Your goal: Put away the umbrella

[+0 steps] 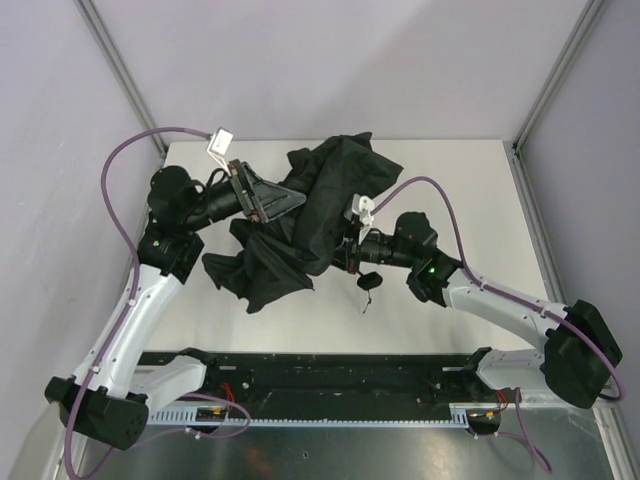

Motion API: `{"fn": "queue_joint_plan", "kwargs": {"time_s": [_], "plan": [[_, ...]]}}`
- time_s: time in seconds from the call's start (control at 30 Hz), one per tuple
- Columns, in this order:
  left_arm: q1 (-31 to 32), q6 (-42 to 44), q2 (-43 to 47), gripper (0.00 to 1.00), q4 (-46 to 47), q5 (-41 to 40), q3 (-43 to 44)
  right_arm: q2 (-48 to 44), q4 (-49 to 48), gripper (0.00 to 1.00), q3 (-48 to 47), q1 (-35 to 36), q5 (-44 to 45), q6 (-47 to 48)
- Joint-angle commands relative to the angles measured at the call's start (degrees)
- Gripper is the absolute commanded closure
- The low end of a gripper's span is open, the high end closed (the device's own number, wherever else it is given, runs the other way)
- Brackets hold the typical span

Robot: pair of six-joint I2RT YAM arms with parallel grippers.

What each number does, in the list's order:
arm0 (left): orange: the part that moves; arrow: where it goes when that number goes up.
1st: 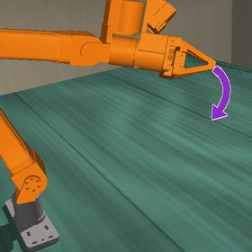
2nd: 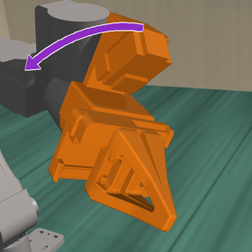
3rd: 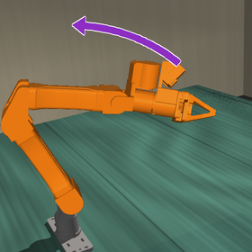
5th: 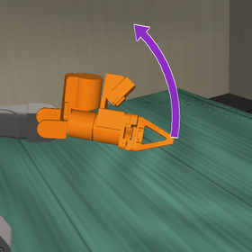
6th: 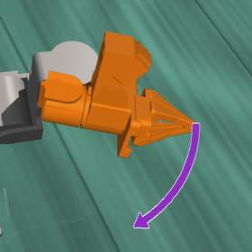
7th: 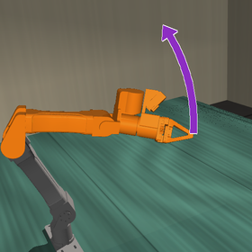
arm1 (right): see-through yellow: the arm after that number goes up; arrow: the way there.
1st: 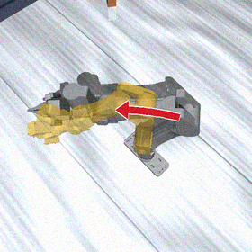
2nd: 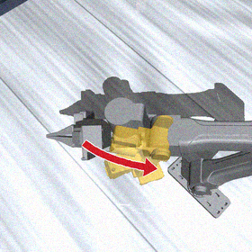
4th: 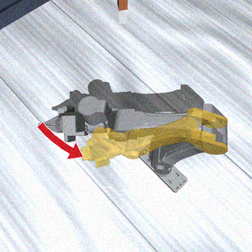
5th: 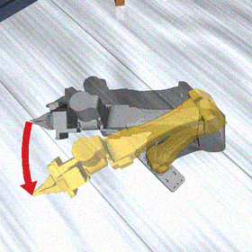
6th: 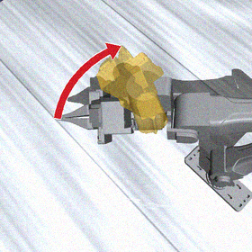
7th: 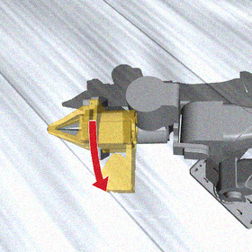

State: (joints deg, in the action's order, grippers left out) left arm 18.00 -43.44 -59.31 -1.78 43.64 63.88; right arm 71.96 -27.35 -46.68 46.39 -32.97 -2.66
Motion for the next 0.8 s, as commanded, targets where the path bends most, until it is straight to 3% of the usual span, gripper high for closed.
{"fn": "queue_joint_plan", "kwargs": {"time_s": [0.0,0.17,0.3,0.53,0.77], "plan": [[-4.13,4.45,3.88,0.02,0.57,5.39,1.85,-0.41,-5.30,1.00,-4.90,-5.02,-9.21,-4.06],[-7.96,10.69,13.07,0.01,1.01,-0.45,-1.34,-0.08,-5.11,1.00,-4.99,-11.49,-18.71,-11.14],[-8.06,11.70,18.45,0.01,8.38,-0.06,-6.72,0.56,-7.04,1.00,-5.00,-12.54,-23.51,-16.02],[-5.35,11.29,15.94,0.01,11.94,7.56,-6.55,1.50,-12.73,1.00,-5.00,-12.37,-27.57,-21.09],[-4.16,15.52,15.29,0.00,11.33,8.45,-7.57,2.74,-21.93,1.00,-5.00,-12.58,-31.42,-28.59]]}}
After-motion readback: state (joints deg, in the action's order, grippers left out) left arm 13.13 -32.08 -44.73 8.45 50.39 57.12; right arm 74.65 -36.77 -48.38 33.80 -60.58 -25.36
